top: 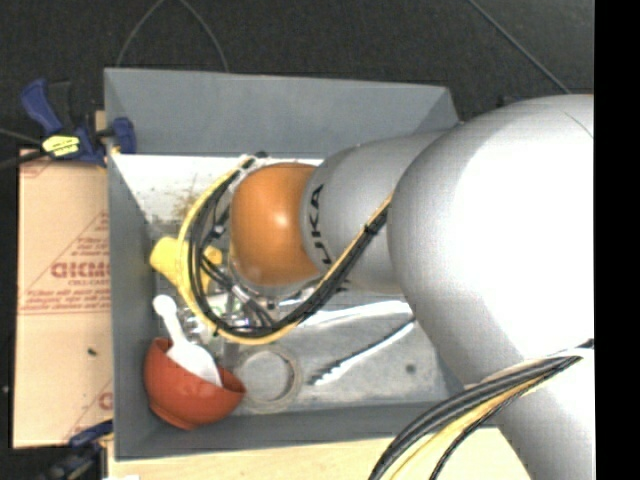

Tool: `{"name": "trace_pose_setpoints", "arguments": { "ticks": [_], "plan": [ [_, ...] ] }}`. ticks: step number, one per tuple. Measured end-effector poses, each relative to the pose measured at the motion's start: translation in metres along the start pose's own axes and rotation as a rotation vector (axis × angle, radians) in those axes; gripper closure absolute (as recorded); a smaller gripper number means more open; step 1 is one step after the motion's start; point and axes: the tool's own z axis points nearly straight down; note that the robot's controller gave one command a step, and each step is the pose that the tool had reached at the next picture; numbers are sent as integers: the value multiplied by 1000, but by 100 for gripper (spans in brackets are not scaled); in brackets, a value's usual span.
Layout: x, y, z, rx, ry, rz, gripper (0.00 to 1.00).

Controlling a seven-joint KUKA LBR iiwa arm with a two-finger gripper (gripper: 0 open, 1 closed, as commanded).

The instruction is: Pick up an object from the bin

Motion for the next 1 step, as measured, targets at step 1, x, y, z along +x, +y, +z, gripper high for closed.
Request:
{"name": "trace_pose_setpoints", "arguments": {
  "ticks": [1],
  "plan": [
    [11,11,-2,7,9,-44,100]
  ]
}}
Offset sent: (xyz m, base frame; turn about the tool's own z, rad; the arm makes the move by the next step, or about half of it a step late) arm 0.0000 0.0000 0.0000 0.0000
